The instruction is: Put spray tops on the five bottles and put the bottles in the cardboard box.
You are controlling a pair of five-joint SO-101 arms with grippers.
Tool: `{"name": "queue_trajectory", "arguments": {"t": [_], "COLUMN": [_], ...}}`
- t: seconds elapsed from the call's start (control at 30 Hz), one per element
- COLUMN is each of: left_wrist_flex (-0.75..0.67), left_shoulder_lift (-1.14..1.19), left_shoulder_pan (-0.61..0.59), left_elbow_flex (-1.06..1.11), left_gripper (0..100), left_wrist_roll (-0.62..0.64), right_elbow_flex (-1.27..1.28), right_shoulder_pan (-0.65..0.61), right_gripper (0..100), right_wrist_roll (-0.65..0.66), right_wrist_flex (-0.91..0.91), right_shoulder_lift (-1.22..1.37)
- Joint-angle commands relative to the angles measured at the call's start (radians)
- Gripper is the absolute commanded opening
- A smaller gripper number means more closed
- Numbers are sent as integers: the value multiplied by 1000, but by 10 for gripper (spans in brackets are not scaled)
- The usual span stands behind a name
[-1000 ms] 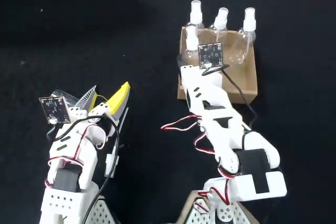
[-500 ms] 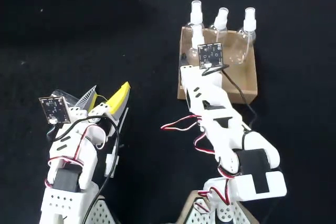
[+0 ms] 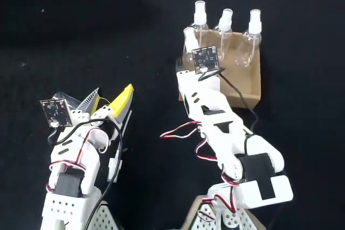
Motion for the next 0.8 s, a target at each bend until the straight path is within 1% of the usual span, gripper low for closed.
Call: {"name": "queue_trajectory", "arguments": {"t": [0.0, 0.07, 0.17, 0.23, 0.4, 0.53, 0.77], "left_wrist_flex": [-21, -21, -21, -21, -21, -21, -21], "left_shoulder_lift": [-6, -6, -6, -6, -6, -6, -6], "left_shoulder_pan": [-7, -7, -7, -7, -7, -7, -7], "left_elbow_flex": [22, 22, 22, 22, 22, 22, 22], "left_gripper": [297, 297, 297, 297, 297, 297, 297], "left_wrist_roll": [0, 0, 0, 0, 0, 0, 0], "right_elbow_flex": [-2, -2, -2, -7, -10, 15, 38], "right_shoulder_pan": [-18, -18, -21, -25, -21, -18, -18], "right_gripper": [178, 203, 293, 333, 336, 336, 339], "right_wrist_roll": [6, 6, 2, 5, 2, -2, -3], "right_wrist_flex": [31, 48, 68, 95, 101, 121, 261], "right_shoulder_lift": [-59, -64, -64, -65, -68, -143, -289]}}
